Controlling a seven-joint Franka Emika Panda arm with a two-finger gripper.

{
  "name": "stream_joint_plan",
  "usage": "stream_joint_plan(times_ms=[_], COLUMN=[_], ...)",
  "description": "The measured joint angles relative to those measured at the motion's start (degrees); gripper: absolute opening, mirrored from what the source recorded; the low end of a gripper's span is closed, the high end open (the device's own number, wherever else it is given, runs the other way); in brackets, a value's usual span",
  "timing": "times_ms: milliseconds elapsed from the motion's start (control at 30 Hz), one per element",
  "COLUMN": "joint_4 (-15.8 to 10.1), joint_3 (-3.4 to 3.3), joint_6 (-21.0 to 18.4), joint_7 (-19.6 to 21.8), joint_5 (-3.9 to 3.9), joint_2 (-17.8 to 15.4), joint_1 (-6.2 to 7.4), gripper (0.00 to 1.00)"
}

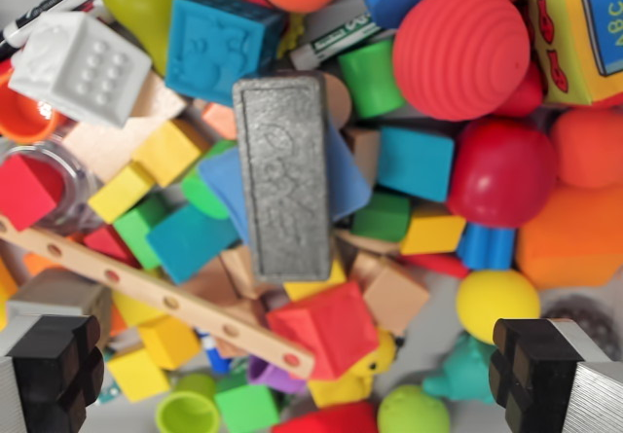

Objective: Pick an object from the bin

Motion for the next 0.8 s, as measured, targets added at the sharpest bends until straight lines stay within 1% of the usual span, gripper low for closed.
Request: stream_joint_plan(times_ms=[500,800], joint_4=[-0.12,-1.31], joint_3=[0.00,0.18], joint_6=[0.04,2.42], joint_7=[0.00,-0.02], joint_5=[0.00,0.00], joint_2=[0.04,1.23], joint_1=[0.00,0.09], gripper=[1.00,1.00])
